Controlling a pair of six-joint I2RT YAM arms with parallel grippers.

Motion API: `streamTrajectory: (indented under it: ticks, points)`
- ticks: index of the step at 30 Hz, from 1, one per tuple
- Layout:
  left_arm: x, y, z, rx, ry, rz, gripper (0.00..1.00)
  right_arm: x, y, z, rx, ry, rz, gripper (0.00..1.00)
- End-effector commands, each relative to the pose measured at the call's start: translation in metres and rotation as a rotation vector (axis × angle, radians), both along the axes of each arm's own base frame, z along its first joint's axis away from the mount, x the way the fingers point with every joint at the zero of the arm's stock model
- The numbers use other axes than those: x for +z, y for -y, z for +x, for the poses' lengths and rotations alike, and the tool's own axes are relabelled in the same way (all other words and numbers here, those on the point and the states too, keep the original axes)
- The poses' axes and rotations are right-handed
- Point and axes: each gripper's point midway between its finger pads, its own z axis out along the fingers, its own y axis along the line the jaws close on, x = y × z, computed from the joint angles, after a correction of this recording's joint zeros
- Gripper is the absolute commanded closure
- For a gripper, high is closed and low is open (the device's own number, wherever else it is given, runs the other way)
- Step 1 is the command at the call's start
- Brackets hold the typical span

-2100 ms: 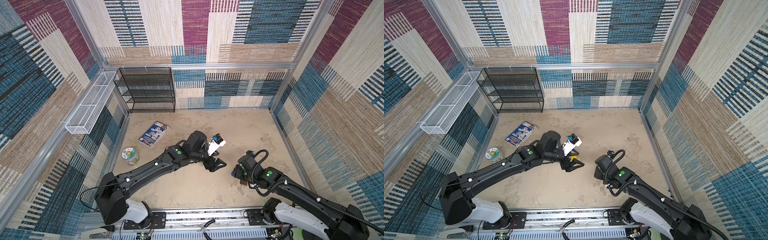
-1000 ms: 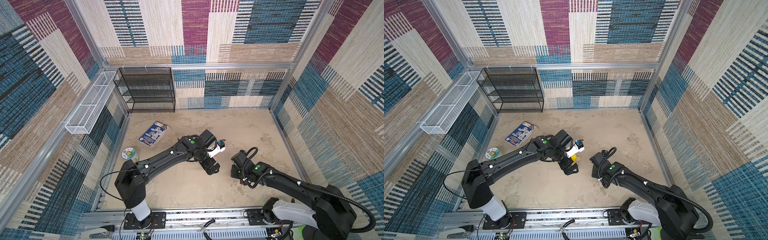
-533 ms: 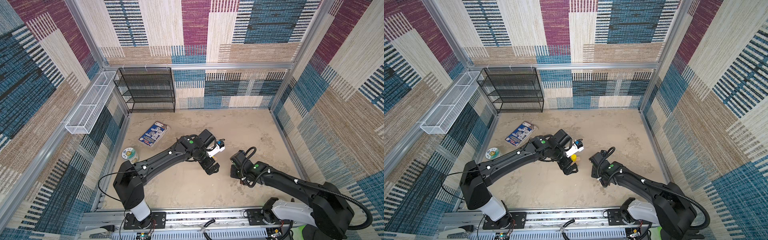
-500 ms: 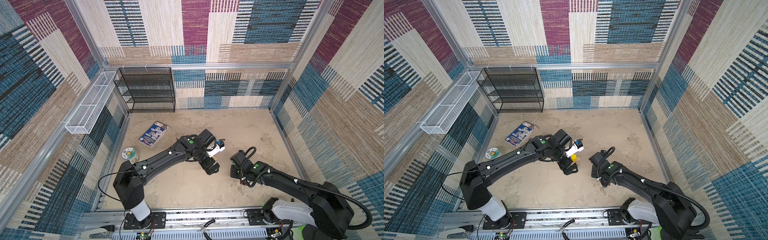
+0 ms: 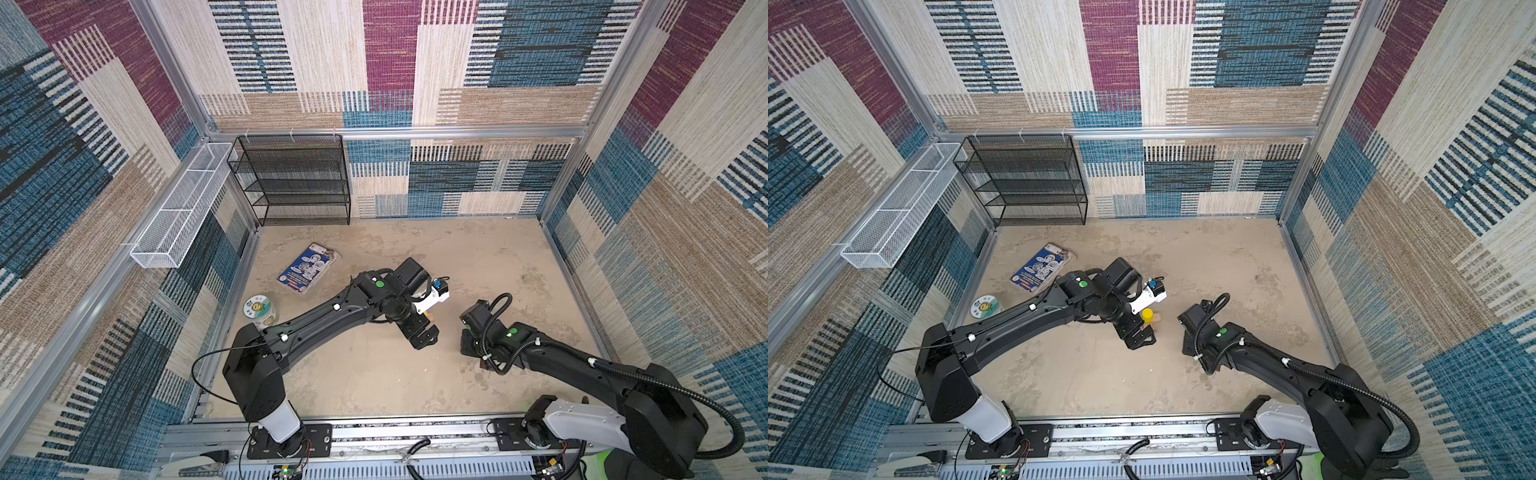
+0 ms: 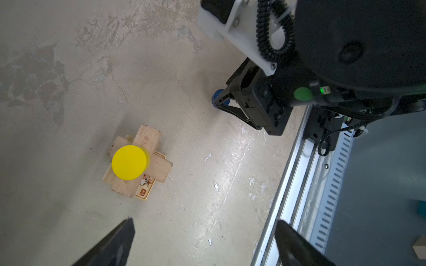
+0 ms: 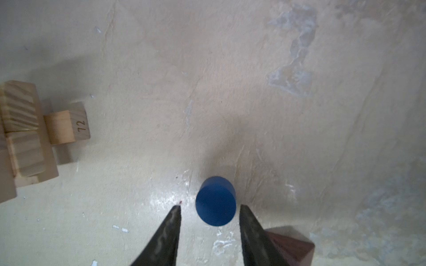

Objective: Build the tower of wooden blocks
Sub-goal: 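Lower the right gripper around the blue cylinder while the left gripper holds still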

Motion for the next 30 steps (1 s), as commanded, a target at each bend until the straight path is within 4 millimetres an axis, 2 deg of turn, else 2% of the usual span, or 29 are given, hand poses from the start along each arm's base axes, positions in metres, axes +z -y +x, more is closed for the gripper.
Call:
streamTrajectory:
  ticks: [1,30]
  points:
    - [0.0034,-0.0001,-0.0019,-0.016,0.004,-0.006,0.0,-0.0002,-0.0022,0.0023,0.001,0.009,0.009,0.55]
    - [-0.0001,0.0011,-0.0032,-0.019,-0.012,-0.005,0.01,-0.0036,-0.0028,0.0042,0.018,0.005,-0.006,0.58]
